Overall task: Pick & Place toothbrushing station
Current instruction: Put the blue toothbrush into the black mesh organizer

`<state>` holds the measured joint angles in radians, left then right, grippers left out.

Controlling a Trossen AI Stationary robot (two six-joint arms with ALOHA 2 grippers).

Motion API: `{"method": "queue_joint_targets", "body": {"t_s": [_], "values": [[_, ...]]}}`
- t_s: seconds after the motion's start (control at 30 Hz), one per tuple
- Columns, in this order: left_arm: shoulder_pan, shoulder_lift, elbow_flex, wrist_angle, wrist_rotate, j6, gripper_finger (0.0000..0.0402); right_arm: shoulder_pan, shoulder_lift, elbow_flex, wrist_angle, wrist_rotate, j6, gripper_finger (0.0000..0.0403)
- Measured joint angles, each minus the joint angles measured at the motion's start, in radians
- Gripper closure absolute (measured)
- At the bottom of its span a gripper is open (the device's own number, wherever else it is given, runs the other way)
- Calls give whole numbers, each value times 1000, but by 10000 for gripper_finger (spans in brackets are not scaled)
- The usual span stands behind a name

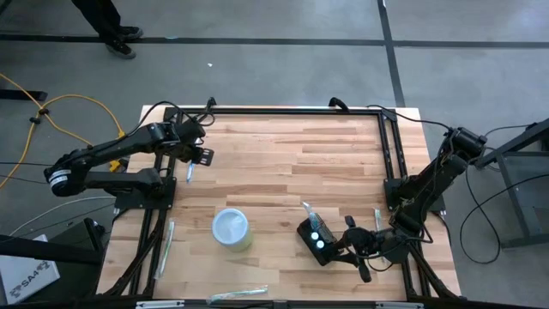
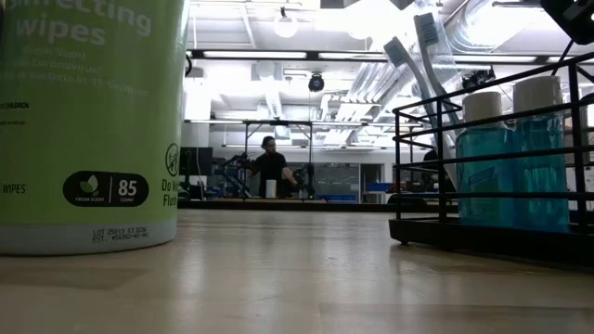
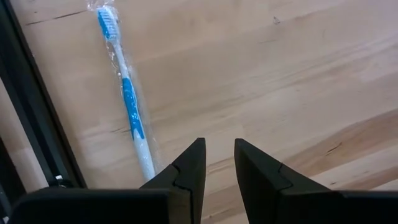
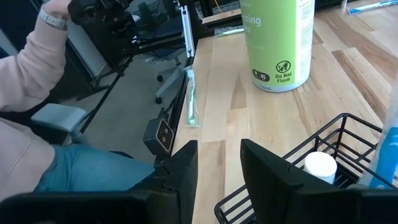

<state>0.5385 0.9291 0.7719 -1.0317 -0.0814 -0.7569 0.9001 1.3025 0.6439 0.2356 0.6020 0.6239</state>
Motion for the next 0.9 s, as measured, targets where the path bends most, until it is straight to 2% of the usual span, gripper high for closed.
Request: {"method": "queue_joint_targets", "body": {"t_s": [0.13,0.4,0.63,0.9], "values": [[-1,0,0,-11,-12,-78,321,0,0,0,0,-2,0,290],[-31,0,0,-102,-157,-266,321,0,0,0,1,-3,5,290],[-95,28,0,-123,-183,-346,321,0,0,0,10,-3,7,290],[-126,123,-4,-161,-212,-434,321,0,0,0,33,-3,8,290]]}}
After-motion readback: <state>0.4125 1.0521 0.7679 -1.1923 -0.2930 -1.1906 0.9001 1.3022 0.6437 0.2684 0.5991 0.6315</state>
